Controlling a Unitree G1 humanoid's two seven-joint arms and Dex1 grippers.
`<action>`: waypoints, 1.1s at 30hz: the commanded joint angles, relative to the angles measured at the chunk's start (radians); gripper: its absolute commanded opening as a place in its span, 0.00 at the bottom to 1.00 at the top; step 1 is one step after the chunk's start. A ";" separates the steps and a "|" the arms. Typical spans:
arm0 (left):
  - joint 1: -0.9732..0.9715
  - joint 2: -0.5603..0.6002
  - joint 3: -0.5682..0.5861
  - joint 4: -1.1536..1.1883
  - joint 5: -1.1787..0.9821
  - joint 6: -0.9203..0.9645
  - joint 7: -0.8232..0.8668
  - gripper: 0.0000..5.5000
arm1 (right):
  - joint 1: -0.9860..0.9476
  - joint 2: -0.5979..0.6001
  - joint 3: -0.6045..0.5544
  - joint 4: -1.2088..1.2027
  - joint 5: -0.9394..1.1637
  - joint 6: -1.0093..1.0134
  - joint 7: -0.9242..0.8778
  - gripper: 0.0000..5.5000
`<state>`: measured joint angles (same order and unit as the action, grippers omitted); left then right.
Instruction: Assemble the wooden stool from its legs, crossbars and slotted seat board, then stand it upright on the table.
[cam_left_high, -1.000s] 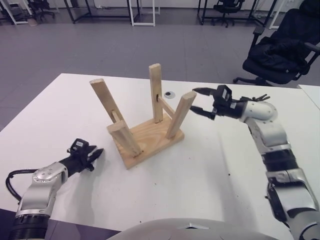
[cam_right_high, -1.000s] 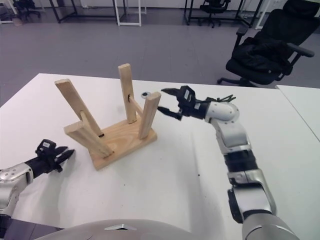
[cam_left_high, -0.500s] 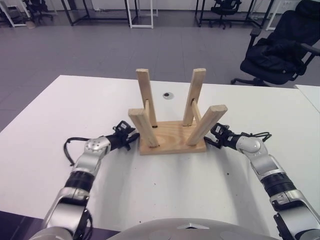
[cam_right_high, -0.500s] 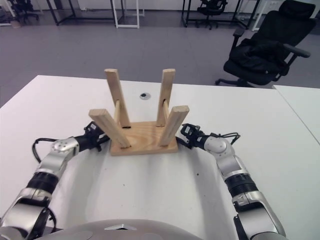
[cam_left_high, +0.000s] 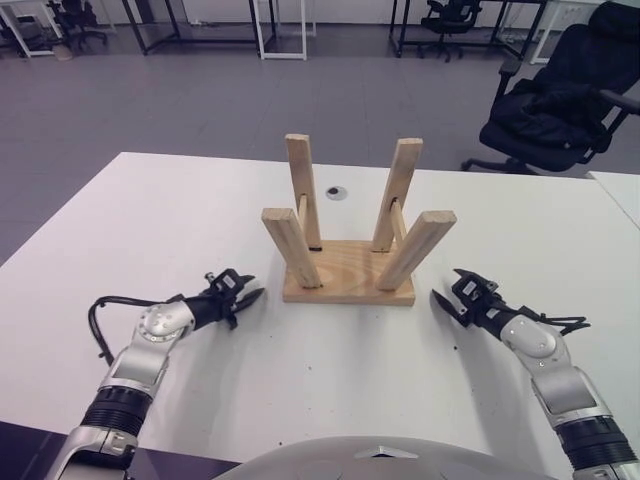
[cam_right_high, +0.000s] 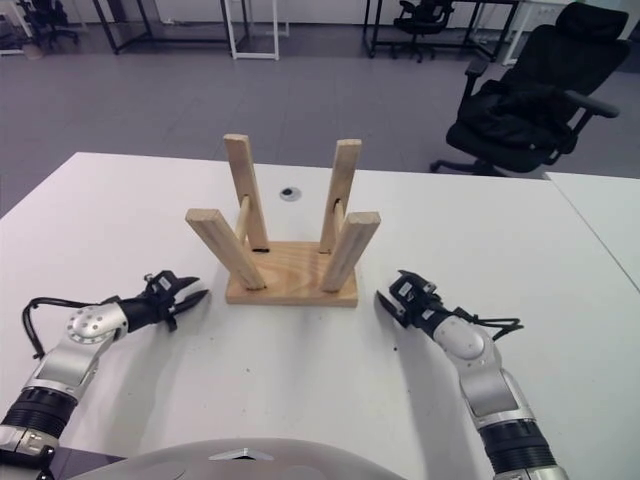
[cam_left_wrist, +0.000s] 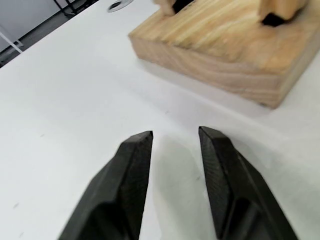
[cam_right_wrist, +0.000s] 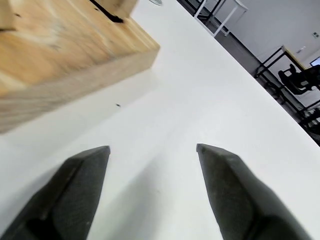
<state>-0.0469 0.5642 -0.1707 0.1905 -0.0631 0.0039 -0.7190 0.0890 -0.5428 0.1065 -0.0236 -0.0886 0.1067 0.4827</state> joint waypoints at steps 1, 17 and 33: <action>0.068 -0.026 -0.103 -0.103 0.028 0.189 -0.035 0.31 | 0.001 0.037 0.058 -0.085 0.037 0.089 0.063 0.60; 0.160 0.244 0.292 -0.832 -0.601 0.690 -0.263 0.31 | 0.080 -0.227 -0.335 -0.746 0.640 0.582 0.351 0.60; 0.212 0.528 0.251 -0.563 -0.303 0.494 -0.396 0.31 | 0.226 -0.395 -0.528 -0.619 0.641 0.540 0.534 0.60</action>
<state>0.1737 1.0357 0.1126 -0.4593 -0.4432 0.5719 -1.0796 0.3114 -0.8911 -0.3902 -0.6948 0.5786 0.6741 0.9805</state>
